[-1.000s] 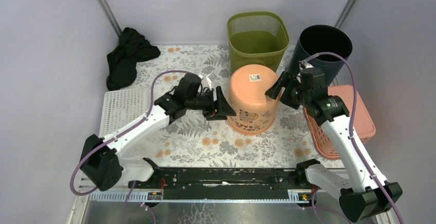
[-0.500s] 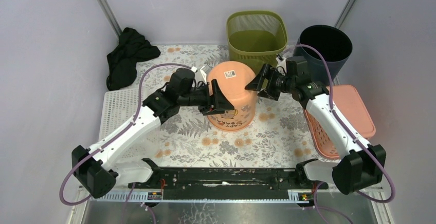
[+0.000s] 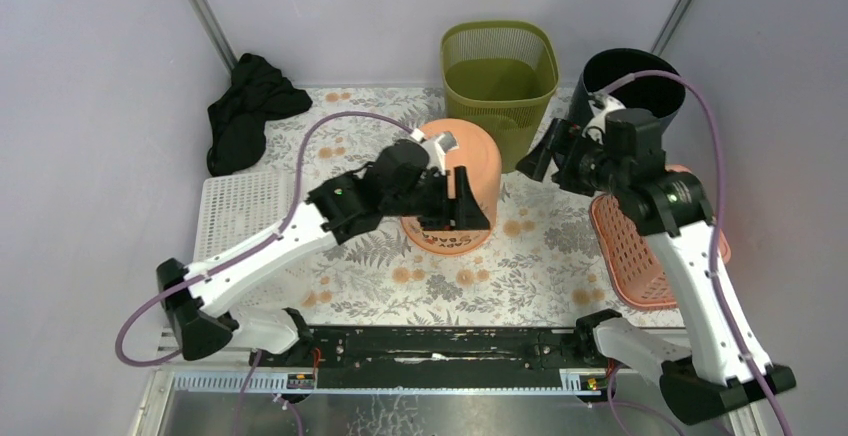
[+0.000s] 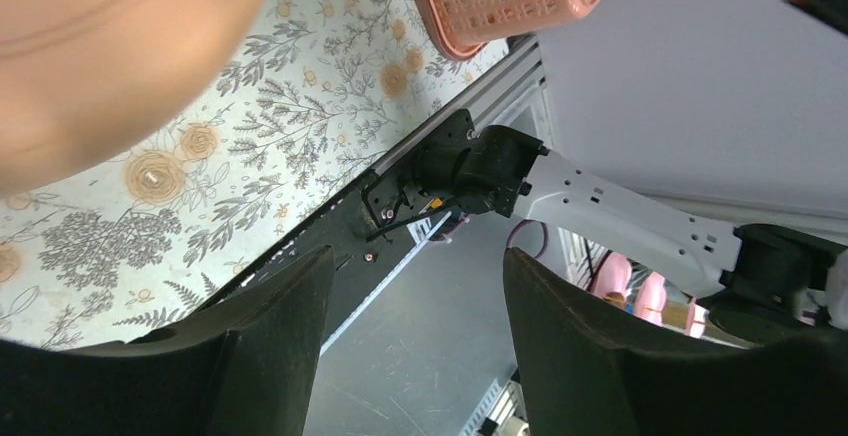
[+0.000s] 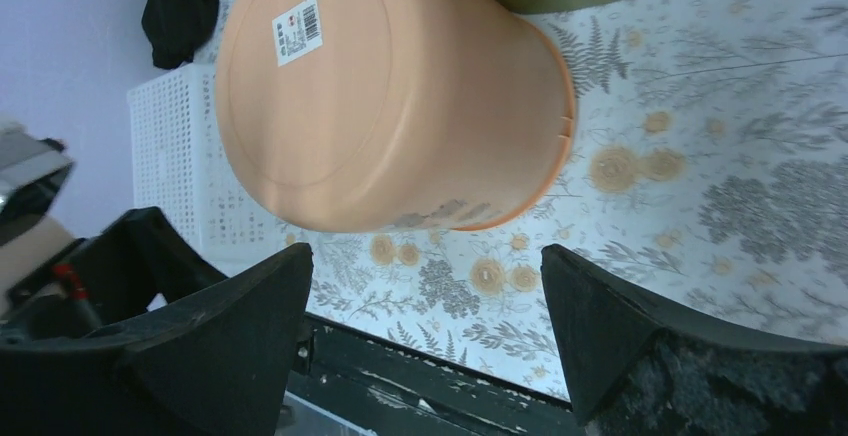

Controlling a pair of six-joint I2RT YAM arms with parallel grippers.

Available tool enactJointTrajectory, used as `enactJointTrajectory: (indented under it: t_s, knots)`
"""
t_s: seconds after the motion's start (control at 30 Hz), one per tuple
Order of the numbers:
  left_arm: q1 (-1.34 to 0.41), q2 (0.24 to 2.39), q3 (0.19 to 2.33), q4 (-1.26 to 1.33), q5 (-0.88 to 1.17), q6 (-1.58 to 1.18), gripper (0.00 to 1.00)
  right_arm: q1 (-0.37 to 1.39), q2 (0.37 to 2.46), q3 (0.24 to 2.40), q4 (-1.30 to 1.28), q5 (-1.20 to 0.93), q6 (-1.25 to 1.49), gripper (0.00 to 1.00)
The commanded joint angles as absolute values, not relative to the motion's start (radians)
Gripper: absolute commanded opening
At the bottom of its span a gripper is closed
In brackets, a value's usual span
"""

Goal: Turn the large container upside down
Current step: Move the container to the center of the board.

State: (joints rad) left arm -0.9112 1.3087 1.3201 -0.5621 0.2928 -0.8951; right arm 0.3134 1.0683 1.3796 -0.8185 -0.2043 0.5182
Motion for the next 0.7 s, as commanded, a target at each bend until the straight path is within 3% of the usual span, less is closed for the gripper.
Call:
enactJointTrajectory:
  t_s: [0.0,0.33,0.5,0.6,0.67]
  knots:
    - [-1.006,1.408,1.387,-0.567,0.144,-0.882,0.7,0.319,1.001,1.457,-0.964,-0.074,0.49,0.92]
    - [-1.144,1.676,1.445,-0.356,-0.003,-0.935,0.7,0.318,0.91,1.516,-1.064,-0.051,0.488,0.85]
    - [-1.161,1.77,1.465,-0.33,-0.166,-0.845,0.81,0.318,0.871,1.473,-1.063,-0.104,0.501,0.86]
    - [-1.162,1.748,1.368,-0.208,-0.287,-0.765,0.99,0.318,0.85,1.445,-1.057,-0.12,0.509,0.85]
    - [-1.163,1.726,1.301,-0.109,-0.348,-0.708,1.0,0.318,0.842,1.431,-1.055,-0.13,0.514,0.85]
